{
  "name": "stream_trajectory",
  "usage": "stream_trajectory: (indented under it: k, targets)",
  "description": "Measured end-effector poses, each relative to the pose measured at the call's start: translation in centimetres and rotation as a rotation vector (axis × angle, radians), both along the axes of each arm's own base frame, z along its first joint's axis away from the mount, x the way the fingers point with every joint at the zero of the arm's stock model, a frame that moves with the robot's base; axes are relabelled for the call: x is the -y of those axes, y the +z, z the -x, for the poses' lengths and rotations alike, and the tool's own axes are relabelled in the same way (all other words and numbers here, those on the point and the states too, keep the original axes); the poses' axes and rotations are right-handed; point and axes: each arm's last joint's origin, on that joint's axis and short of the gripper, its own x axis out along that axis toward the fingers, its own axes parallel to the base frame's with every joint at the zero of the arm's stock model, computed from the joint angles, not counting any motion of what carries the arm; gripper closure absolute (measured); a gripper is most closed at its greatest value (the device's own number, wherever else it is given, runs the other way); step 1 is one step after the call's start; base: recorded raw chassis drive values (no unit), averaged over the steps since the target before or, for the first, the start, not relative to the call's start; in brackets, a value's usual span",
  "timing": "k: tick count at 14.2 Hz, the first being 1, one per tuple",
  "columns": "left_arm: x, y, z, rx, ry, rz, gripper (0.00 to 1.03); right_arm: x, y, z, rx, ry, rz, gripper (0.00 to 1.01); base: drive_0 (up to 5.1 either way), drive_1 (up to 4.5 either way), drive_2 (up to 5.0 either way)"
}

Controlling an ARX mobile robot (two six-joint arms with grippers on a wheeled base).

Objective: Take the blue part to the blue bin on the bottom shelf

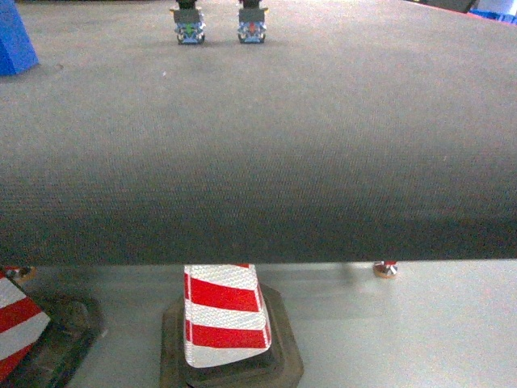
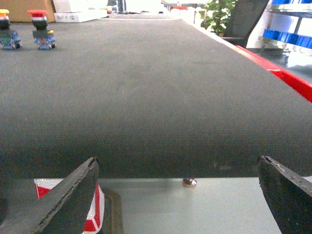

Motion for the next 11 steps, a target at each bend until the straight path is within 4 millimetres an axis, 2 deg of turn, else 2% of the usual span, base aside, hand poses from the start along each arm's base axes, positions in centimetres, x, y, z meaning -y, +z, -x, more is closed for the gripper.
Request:
stream_trajectory:
  k: [11]
  targets:
    - [0.00,0.03,0.00,0.003,0.000,0.000,0.05,0.00,0.04,0.00,0.004,0.001,0.002,0.03,0.0,0.00,0.0]
